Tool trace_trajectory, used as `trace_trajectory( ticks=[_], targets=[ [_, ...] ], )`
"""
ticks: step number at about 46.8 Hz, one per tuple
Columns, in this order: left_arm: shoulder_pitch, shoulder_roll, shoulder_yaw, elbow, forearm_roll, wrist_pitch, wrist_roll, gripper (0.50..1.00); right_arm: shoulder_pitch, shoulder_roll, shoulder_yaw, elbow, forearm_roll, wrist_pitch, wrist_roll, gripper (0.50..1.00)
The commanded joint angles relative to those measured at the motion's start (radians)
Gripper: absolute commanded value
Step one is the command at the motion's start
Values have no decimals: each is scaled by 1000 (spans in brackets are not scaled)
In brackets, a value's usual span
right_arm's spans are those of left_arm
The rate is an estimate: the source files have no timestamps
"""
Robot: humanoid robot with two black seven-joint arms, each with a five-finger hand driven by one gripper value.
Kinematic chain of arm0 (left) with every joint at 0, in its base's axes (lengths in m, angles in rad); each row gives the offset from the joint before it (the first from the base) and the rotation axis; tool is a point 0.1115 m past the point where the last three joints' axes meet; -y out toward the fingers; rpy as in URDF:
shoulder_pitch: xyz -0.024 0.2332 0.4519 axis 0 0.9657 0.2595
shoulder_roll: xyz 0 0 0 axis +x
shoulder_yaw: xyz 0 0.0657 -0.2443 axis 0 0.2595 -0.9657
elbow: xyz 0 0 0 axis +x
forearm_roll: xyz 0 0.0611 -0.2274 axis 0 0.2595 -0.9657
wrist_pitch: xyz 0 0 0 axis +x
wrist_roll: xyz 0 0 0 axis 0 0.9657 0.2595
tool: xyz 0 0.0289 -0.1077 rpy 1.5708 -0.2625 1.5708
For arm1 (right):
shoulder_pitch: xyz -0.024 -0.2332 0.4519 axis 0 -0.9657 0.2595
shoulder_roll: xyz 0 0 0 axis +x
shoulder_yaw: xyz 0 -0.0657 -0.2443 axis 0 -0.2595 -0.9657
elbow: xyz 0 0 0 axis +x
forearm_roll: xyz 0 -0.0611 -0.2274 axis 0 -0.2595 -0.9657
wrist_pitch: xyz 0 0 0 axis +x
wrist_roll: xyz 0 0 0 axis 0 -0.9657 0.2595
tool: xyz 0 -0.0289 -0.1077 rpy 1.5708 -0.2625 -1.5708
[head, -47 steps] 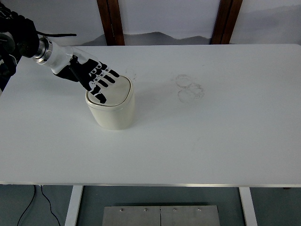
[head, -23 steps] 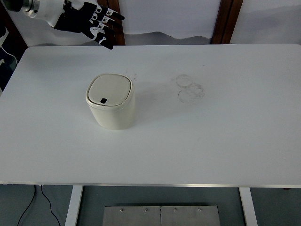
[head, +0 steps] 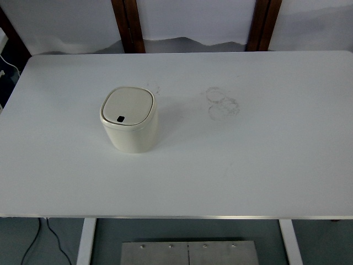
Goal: Close trash bin
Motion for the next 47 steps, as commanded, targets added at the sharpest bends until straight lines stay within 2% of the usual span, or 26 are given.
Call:
trace_trajectory(
  ticks=[1,12,21,30,34,47],
  targets=[
    [45,-1,-88,26,-1,1,-18,1000,0,0,0,0,0,0,0,995],
    [189,-4,-300,68,-1,0,-52,1000,0,0,0,0,0,0,0,995],
    [278,-8,-398,92,-1,1,-101,1000,0,0,0,0,0,0,0,995],
    [384,-11,-496,134,-2,3,-227,1000,0,0,0,0,0,0,0,995],
    [422,-10,-530,151,-2,1,-258,1000,0,0,0,0,0,0,0,995],
    [548,-13,-603,207,-36,0,-261,1000,0,0,0,0,0,0,0,995]
  ],
)
